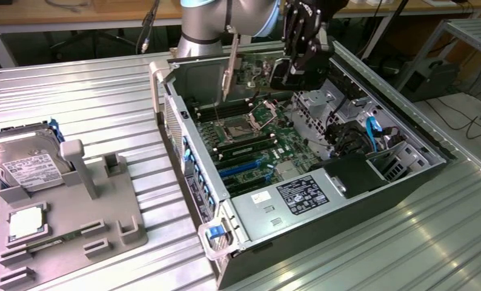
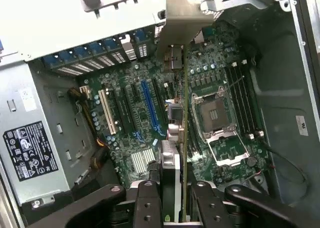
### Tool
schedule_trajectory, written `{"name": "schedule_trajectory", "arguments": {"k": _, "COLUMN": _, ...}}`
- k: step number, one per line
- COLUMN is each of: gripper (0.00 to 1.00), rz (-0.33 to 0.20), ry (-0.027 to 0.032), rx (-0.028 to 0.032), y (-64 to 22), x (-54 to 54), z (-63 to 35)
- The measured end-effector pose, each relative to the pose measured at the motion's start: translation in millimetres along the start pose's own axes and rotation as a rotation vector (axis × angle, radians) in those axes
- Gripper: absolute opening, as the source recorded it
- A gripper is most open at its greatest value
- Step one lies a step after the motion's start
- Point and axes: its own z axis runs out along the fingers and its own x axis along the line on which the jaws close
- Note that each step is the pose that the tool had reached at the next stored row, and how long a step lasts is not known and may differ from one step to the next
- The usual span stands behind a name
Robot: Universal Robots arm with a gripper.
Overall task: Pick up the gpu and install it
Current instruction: 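Insert the gpu into the slot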
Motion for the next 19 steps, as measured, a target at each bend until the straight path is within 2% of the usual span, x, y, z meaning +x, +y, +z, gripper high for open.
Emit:
{"name": "schedule_trajectory", "arguments": {"k": 6, "gripper": 0.28, "rz": -0.098, "ry": -0.0013, "rx": -0.0026, "y": -1.1, "x": -0.3, "z": 1.4}}
{"name": "schedule_trajectory", "arguments": {"k": 11, "gripper": 0.28, "rz": -0.139, "ry": -0.0006, "rx": -0.0029, "y": -1.4, "x": -1.5, "z": 2.8}}
{"name": "schedule_trajectory", "arguments": {"k": 12, "gripper": 0.28, "rz": -0.139, "ry": 0.0025, "rx": -0.0013, "y": -0.7, "x": -4.2, "z": 3.1}}
{"name": "schedule_trajectory", "arguments": {"k": 14, "gripper": 0.28, "rz": -0.141, "ry": 0.0165, "rx": 0.0026, "y": 0.4, "x": -9.0, "z": 3.9}}
{"name": "schedule_trajectory", "arguments": {"k": 15, "gripper": 0.28, "rz": -0.147, "ry": 0.0192, "rx": 0.0033, "y": 0.8, "x": -10.5, "z": 5.0}}
{"name": "schedule_trajectory", "arguments": {"k": 19, "gripper": 0.28, "rz": -0.167, "ry": 0.0197, "rx": 0.003, "y": 1.2, "x": -11.7, "z": 12.0}}
